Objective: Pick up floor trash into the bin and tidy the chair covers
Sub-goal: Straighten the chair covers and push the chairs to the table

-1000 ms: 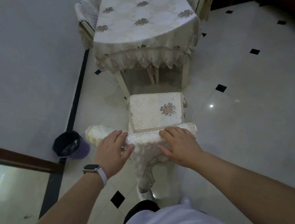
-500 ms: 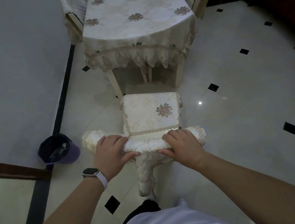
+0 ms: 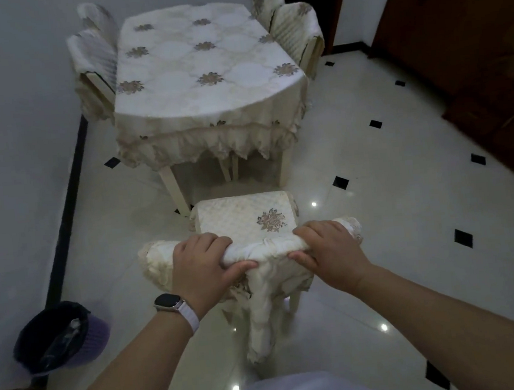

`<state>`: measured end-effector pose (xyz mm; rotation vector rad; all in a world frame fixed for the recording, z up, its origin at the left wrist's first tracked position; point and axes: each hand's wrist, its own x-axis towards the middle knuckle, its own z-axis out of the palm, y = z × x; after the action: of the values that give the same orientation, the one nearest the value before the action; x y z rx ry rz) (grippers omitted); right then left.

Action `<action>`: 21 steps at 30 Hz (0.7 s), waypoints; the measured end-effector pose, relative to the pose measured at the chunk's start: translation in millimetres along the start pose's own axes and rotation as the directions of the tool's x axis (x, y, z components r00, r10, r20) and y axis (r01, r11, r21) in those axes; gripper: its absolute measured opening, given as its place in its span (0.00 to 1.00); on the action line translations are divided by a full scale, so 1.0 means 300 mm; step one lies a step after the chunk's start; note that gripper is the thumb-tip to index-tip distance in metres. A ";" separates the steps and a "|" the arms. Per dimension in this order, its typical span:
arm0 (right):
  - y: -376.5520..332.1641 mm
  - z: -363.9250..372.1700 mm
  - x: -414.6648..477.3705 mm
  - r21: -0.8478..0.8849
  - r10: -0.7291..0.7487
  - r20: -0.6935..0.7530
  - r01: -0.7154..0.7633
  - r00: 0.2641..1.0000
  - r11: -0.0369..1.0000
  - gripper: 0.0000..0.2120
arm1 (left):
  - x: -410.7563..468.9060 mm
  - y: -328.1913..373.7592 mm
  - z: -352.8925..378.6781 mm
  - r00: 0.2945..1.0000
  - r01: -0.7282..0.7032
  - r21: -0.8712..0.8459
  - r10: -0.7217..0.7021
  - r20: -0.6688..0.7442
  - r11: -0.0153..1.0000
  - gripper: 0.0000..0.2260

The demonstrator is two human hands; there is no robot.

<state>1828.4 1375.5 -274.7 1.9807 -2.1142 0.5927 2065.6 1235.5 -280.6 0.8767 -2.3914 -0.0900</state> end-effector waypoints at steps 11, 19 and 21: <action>0.068 0.066 0.154 0.071 0.138 0.003 -0.138 0.990 0.988 0.29 | 0.175 -0.050 0.056 0.999 -0.011 -0.050 0.009 -0.050 0.999 0.30; 0.205 0.120 0.245 0.100 0.084 -0.033 -0.080 0.996 0.992 0.31 | 0.269 -0.051 0.134 0.998 -0.024 -0.084 0.018 -0.067 0.996 0.28; 0.246 0.139 0.273 0.097 0.065 -0.046 -0.060 0.997 0.993 0.32 | 0.296 -0.058 0.155 0.998 -0.035 -0.088 0.031 -0.050 0.996 0.28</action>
<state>1753.7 1285.9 -291.8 1.9328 -2.1639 0.7588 1995.5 1161.6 -278.8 0.7895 -2.3368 -0.1588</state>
